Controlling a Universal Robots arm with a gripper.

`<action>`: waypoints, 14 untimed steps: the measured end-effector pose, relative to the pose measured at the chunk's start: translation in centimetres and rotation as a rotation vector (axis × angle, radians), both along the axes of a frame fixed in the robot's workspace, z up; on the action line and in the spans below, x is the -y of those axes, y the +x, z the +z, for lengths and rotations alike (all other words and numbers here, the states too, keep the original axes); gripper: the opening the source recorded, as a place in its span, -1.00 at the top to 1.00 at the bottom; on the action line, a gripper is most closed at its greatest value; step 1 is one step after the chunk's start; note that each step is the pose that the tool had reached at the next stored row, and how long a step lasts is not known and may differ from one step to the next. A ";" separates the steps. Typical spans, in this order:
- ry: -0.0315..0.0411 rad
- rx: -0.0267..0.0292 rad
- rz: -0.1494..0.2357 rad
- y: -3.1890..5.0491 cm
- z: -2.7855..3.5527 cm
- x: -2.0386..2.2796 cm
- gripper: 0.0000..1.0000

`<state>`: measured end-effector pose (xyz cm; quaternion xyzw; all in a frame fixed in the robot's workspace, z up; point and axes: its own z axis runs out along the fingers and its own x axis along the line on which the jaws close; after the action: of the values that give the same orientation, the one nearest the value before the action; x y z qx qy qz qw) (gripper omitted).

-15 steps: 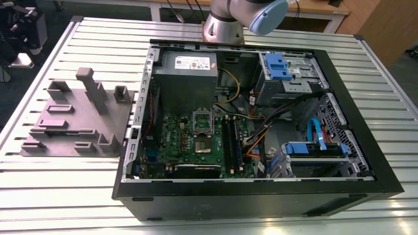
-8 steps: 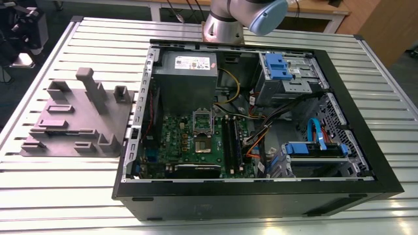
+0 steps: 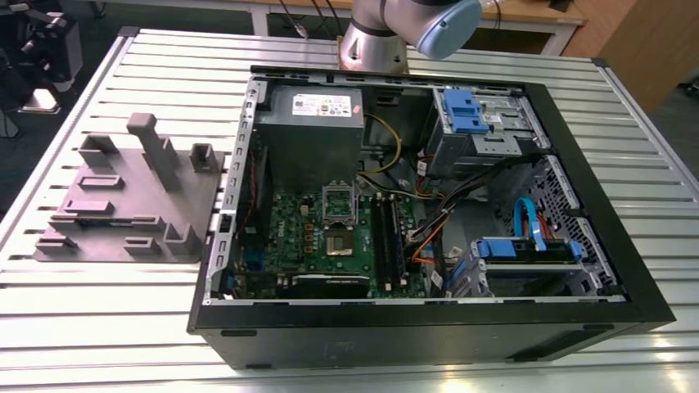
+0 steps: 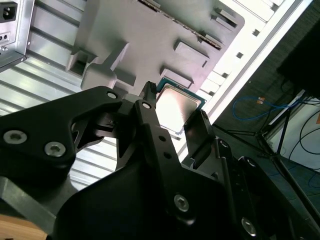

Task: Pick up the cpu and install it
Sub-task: 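Pick up the cpu and move it towards the insertion slot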

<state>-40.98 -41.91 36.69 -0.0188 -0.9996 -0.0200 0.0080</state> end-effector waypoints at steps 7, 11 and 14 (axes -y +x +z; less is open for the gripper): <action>0.0000 0.0000 0.000 0.17 0.00 0.00 0.05; 0.0001 0.0000 0.000 0.26 0.00 0.00 0.05; 0.0000 0.0000 0.000 0.32 0.00 0.00 0.05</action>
<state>-40.66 -41.92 36.69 -0.0187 -0.9996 -0.0200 0.0080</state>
